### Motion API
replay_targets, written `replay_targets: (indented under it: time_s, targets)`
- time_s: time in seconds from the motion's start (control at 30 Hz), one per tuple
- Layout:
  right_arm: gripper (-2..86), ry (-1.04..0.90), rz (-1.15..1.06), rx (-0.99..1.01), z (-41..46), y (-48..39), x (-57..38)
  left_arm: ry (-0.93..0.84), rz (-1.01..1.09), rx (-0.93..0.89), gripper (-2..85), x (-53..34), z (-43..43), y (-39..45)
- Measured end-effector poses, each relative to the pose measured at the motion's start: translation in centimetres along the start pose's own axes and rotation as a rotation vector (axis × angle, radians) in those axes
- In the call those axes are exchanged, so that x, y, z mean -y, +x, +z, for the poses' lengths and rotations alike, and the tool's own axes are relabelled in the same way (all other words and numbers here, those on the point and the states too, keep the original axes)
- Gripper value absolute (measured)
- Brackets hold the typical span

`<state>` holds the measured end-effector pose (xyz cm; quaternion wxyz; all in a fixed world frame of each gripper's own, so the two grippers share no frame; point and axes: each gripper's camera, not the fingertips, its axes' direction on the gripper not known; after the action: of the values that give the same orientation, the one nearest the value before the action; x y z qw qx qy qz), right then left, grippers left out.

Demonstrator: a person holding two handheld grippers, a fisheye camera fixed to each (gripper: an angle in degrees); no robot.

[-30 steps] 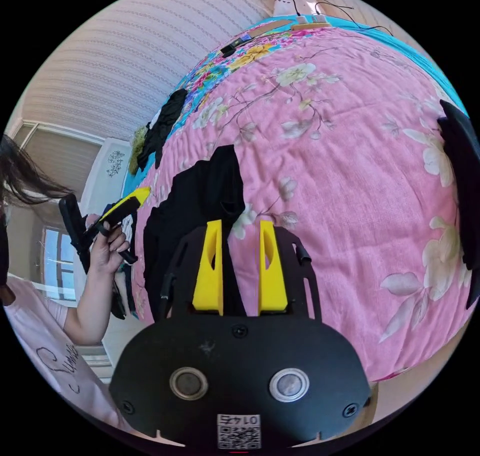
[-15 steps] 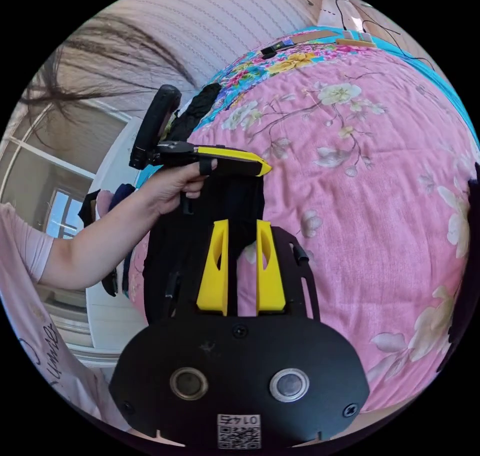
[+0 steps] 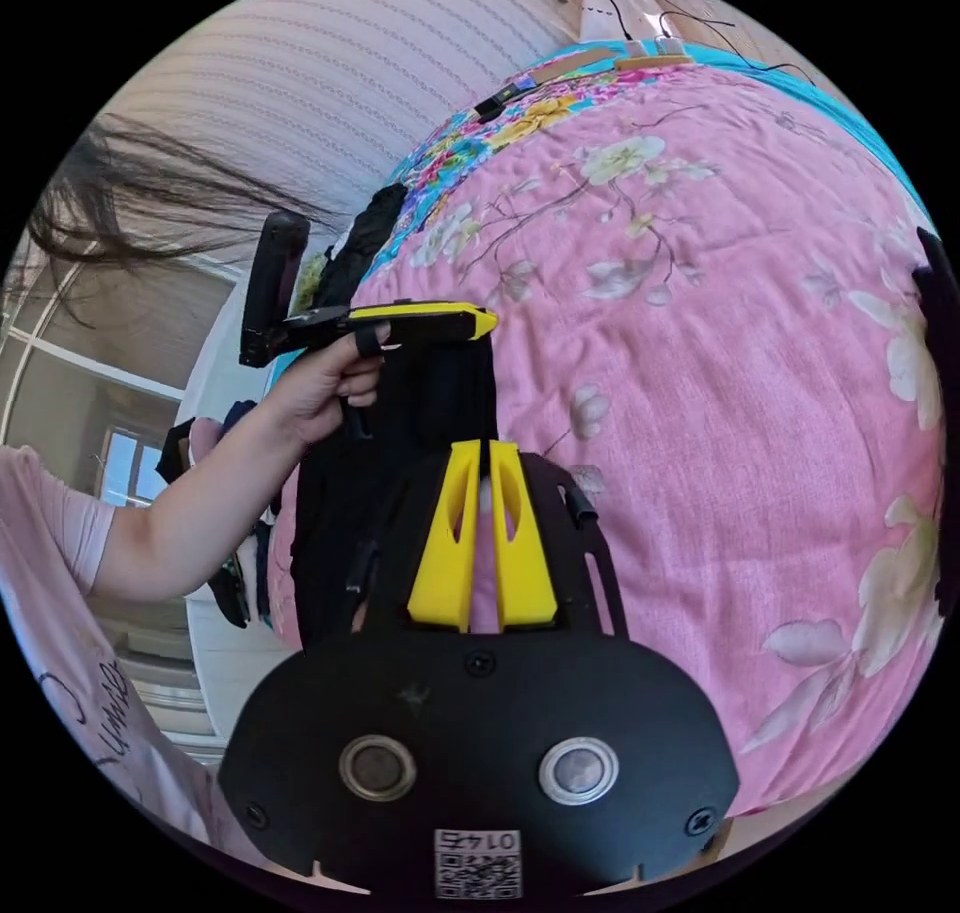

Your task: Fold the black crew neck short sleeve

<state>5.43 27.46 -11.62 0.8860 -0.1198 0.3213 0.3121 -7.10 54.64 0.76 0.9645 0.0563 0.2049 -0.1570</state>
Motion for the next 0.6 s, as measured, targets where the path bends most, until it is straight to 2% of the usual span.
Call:
replay_targets:
  time_s: [0.13, 0.27, 0.33, 0.43, 0.53, 0.6]
  targets:
    - [6.6, -0.141, 0.019, 0.035, 3.2, 0.7, 1.2, 0.057, -0.038, -0.027, -1.0, -0.8, -2.5, -1.5]
    - [2.2, -0.083, -0.064, -0.004, 2.4, -0.8, 1.6, 0.181, -0.056, 0.004, -0.9, -4.1, -7.4, -2.2]
    - [1.9, -0.036, -0.131, 0.014, 1.6, -2.2, 1.4, 0.311, -0.093, -0.027, -0.8, -8.7, -11.4, -2.8]
    - [1.8, -0.055, -0.304, -0.017, 1.2, -6.0, 0.9, 0.374, -0.207, 0.025, -0.1, -14.8, -14.3, -3.3]
    - [2.0, -0.202, -0.434, -0.083, 3.2, -8.8, 0.2, 0.347, -0.28, 0.142, 2.4, -19.7, -15.1, -3.5]
    - [2.2, -0.314, -0.455, -0.132, 5.1, -9.4, -0.6, 0.309, -0.336, 0.117, 3.8, -21.5, -15.3, -4.3]
